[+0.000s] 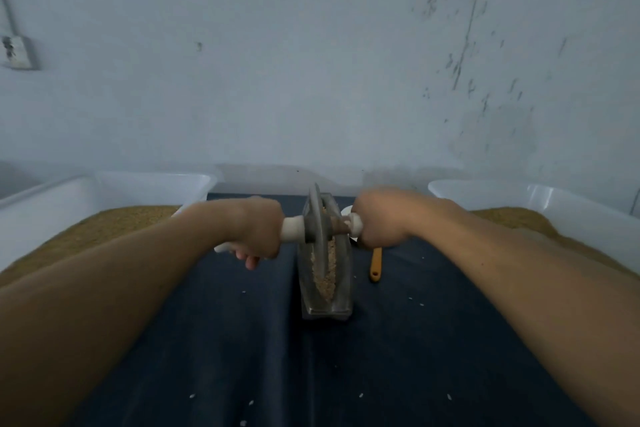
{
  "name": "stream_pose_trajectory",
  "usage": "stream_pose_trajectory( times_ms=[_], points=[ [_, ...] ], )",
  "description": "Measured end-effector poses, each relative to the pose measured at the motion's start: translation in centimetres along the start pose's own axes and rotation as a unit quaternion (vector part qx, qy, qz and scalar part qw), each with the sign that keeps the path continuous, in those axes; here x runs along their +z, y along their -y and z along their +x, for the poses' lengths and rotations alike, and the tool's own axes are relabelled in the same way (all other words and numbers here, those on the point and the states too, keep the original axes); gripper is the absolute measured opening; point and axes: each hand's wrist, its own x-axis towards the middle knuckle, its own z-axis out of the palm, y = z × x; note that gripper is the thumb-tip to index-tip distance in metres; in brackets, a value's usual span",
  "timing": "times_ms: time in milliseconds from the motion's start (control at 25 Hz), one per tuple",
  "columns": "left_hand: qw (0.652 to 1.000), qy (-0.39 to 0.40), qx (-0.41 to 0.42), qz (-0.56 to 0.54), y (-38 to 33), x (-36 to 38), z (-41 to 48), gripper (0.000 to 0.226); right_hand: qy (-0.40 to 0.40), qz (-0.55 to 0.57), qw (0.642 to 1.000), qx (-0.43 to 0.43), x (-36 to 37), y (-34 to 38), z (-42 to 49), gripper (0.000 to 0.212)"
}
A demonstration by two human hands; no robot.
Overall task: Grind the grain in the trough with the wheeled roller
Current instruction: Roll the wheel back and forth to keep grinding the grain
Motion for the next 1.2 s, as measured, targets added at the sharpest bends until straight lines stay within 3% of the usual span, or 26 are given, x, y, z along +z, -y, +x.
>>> stream_pose_trajectory(
  times_ms=[120,320,480,800,1200],
  points=[
    [0.999,-0.028,0.008,0.016,0.0,-1.5,-1.1,0.024,-0.030,-0.007,0.999,0.009,-1.5,0.0,-1.1,0.010],
    [0.999,-0.012,0.017,0.043,-0.4,1.1,-0.5,0.014,-0.014,0.010,1.000,0.021,1.9,0.7,-1.7,0.007],
    [0.991,-0.092,0.020,0.095,-0.3,3.1,1.8,0.020,-0.013,0.009,0.999,0.050,4.4,0.1,-1.0,0.011],
    [0.992,-0.116,0.026,0.041,0.4,4.6,5.0,0.010,-0.055,0.019,0.997,0.059,6.2,-0.6,0.6,0.011],
    [0.979,-0.188,0.029,0.073,1.2,3.4,11.6,0.027,-0.046,0.036,0.996,0.061,7.4,-2.9,6.9,0.015]
  ],
)
